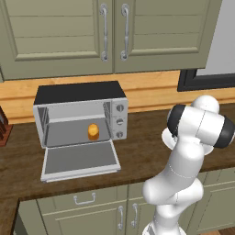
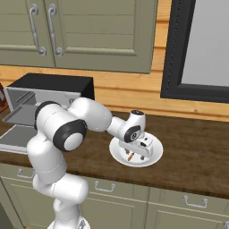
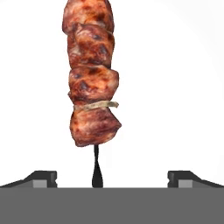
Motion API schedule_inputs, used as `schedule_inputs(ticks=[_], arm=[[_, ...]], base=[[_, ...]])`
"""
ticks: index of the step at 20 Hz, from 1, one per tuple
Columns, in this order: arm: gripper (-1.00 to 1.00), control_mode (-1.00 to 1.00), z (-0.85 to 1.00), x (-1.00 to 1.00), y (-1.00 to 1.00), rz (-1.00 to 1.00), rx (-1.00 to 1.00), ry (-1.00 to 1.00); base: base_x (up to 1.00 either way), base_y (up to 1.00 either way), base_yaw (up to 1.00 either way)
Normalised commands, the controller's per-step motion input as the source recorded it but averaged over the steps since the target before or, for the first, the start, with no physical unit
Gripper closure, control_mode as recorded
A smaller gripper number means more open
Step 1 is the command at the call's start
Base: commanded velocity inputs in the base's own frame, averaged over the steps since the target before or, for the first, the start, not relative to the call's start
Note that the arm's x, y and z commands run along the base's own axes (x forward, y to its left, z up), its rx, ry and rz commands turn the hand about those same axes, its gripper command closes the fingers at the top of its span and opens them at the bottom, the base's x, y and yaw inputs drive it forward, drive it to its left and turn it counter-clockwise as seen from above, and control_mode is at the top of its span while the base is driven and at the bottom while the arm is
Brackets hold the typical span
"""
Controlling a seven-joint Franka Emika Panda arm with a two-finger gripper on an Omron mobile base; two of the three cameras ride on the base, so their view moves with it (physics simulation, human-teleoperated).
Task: Pick up the kebab skewer and baguette bread, and place them inside the toaster oven. Close the toaster oven door and start by setting the timer.
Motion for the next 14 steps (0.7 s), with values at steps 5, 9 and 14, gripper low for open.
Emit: schedule_inputs(ticks=[5, 9, 14], arm=[[1.0, -1.0, -0.3, 0.0, 0.19, 0.0, 0.0, 0.0], [1.0, -1.0, -0.23, 0.0, 0.23, 0.0, 0.01, 0.0], [1.0, -1.0, -0.06, -0.05, 0.37, 0.0, 0.03, 0.0]], base=[[0.0, 0.0, 0.0], [0.0, 0.0, 0.0], [0.0, 0.0, 0.0]])
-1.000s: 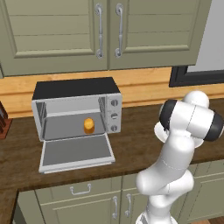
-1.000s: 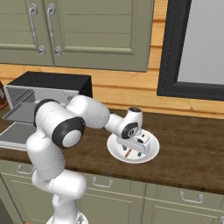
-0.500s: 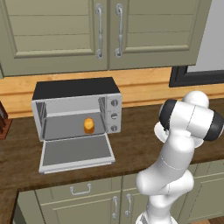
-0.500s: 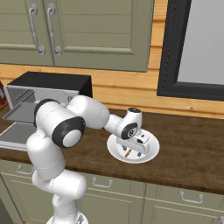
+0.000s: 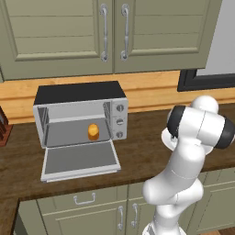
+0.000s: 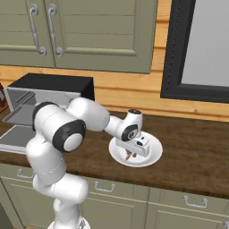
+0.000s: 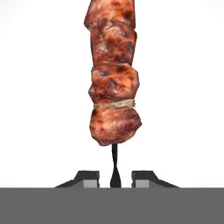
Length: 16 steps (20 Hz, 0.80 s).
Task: Pick up the kebab skewer and baguette bread, and place them inside the toaster oven. Close the toaster oven door and start by setting the timer.
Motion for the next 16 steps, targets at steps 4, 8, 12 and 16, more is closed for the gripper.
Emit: schedule_inputs(ticks=[4, 8, 12, 16], arm=[[1.0, -1.0, -0.06, -0.03, 0.31, 0.0, 0.05, 0.0], [1.0, -1.0, 0.75, -0.21, 0.07, 0.0, 0.0, -0.06], [1.0, -1.0, 0.94, -0.86, 0.6, 0.0, 0.0, -0.07], [1.0, -1.0, 0.92, -0.72, 0.97, 0.0, 0.0, -0.01]], base=[[0.0, 0.0, 0.0], [0.0, 0.0, 0.0], [0.0, 0.0, 0.0], [0.0, 0.0, 0.0]])
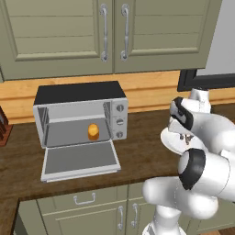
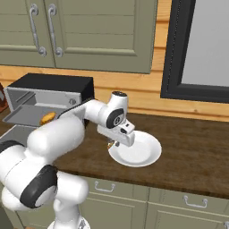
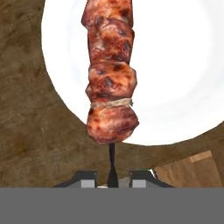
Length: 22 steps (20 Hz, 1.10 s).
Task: Pick up the kebab skewer and baguette bread, and place them inside the toaster oven. Close the toaster oven door and start by setting the timer.
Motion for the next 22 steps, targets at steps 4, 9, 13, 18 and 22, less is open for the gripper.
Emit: schedule_inputs(ticks=[4, 9, 13, 18, 22], arm=[[1.0, -1.0, 0.88, -0.62, 1.0, 0.0, -0.03, 0.0], [1.0, -1.0, 0.87, -0.28, 1.0, 0.0, -0.12, 0.0], [1.0, -1.0, 0.66, 0.0, 1.0, 0.02, -0.12, 0.02], [1.0, -1.0, 0.33, 0.09, 1.0, 0.02, -0.07, 0.05], [1.0, -1.0, 0.09, 0.13, 1.0, 0.06, -0.01, 0.01]], base=[[0.0, 0.0, 0.0], [0.0, 0.0, 0.0], [0.0, 0.0, 0.0], [0.0, 0.0, 0.0], [0.0, 0.0, 0.0]])
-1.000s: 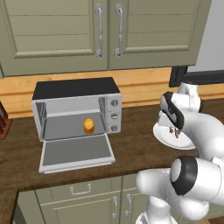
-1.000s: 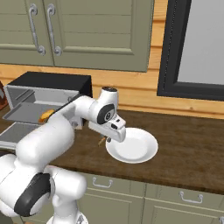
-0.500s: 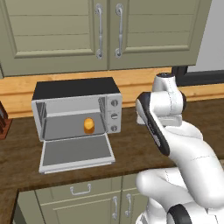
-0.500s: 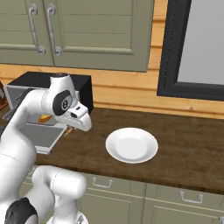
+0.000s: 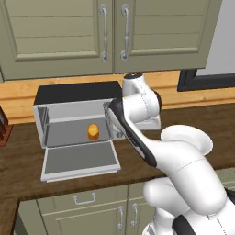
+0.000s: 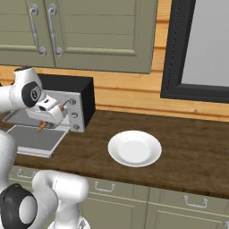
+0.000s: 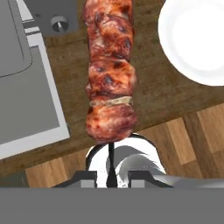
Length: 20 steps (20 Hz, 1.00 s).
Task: Pick up the kebab skewer and baguette bread, and place them inside the toaster oven. Close the toaster oven door and start by setting the timer.
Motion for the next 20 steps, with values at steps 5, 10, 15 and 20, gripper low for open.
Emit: schedule_inputs(ticks=[5, 10, 15, 20], arm=[[1.0, -1.0, 0.0, 0.03, 1.0, 0.09, 0.0, 0.0], [1.0, -1.0, 0.0, 0.02, 1.0, 0.04, 0.0, 0.07], [1.0, -1.0, 0.0, 0.0, 0.92, 0.0, 0.01, 0.16], [1.0, -1.0, -0.02, 0.23, 0.65, 0.0, 0.0, 0.02]], base=[[0.0, 0.0, 0.0], [0.0, 0.0, 0.0], [0.0, 0.0, 0.0], [0.0, 0.0, 0.0]])
